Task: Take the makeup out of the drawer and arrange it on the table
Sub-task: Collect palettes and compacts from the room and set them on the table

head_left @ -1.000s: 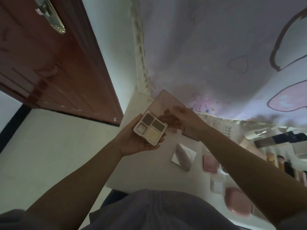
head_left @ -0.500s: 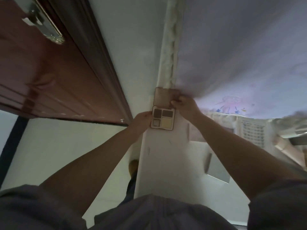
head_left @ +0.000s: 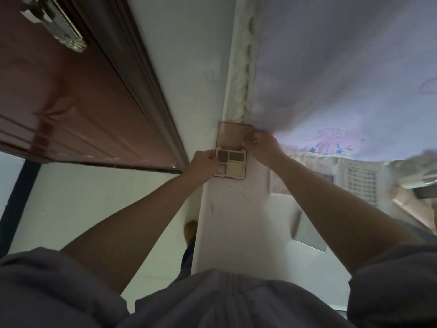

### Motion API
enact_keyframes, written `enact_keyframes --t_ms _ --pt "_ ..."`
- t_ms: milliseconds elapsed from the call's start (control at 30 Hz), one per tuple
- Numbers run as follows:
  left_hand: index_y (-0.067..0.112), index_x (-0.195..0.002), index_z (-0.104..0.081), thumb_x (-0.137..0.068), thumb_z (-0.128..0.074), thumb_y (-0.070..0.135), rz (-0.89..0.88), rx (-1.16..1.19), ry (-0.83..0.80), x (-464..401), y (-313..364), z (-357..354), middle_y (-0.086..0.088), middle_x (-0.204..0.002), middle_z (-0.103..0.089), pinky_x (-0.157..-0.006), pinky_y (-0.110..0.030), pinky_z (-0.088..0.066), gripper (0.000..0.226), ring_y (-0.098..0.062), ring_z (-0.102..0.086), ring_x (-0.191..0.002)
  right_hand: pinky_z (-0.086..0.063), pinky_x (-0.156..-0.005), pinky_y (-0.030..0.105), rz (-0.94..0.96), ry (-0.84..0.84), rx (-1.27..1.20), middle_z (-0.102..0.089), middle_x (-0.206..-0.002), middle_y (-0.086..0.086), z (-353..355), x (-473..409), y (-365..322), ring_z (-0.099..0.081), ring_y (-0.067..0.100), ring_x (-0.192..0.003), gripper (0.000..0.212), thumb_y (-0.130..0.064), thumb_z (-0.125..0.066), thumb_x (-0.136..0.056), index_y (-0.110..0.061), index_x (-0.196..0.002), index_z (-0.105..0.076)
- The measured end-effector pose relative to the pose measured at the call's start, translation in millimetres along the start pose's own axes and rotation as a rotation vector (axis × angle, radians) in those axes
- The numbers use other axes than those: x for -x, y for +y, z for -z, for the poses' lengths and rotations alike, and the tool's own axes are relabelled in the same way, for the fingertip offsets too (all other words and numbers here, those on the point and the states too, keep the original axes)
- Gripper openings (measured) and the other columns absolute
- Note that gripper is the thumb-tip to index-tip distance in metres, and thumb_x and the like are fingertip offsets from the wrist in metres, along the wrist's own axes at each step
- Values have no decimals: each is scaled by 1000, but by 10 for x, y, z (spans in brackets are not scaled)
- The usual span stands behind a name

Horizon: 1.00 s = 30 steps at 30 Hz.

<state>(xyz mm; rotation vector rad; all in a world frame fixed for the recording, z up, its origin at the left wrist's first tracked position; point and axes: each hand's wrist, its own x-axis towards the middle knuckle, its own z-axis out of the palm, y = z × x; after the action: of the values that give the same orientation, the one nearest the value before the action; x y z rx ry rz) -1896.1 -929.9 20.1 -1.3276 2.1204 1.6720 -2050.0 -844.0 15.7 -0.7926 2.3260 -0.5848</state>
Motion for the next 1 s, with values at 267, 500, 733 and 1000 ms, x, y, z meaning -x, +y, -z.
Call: enact_keyframes --t_ms 267,500,733,1000 --pt "11 -109 -58 -94 -39 6 -294 -37 172 586 -9 -616 -9 -93 -60 -59 -23 -41 25 -13 -51 -69 -33 -105 37 302 -117 478 -49 -133 10 447 705 760 -45 28 -124 37 -28 -59 -88 -14 -122 -56" --pt "11 -141 -36 -97 -37 14 47 82 -115 573 224 -1237 -10 -140 -45 -104 -38 -41 45 -27 -49 -120 -29 -105 39 426 -23 732 -44 -127 11 120 893 1081 -44 32 -119 36 -30 -53 -86 -17 -119 -49" --pt "7 -117 -59 -96 -40 47 249 842 -382 860 43 -965 -14 -108 -64 -87 -39 -51 48 -26 -59 -98 -42 -91 28 474 -113 106 -43 -125 5 212 1235 850 -47 18 -108 61 -52 -60 -67 -22 -119 -47" --pt "10 -113 -65 -89 -46 53 169 1108 -520 963 33 -828 -16 -107 -63 -83 -36 -53 54 -28 -62 -92 -46 -92 26 455 -227 -183 -59 -112 -7 581 1354 494 -57 10 -106 30 -27 -69 -81 -30 -107 -54"
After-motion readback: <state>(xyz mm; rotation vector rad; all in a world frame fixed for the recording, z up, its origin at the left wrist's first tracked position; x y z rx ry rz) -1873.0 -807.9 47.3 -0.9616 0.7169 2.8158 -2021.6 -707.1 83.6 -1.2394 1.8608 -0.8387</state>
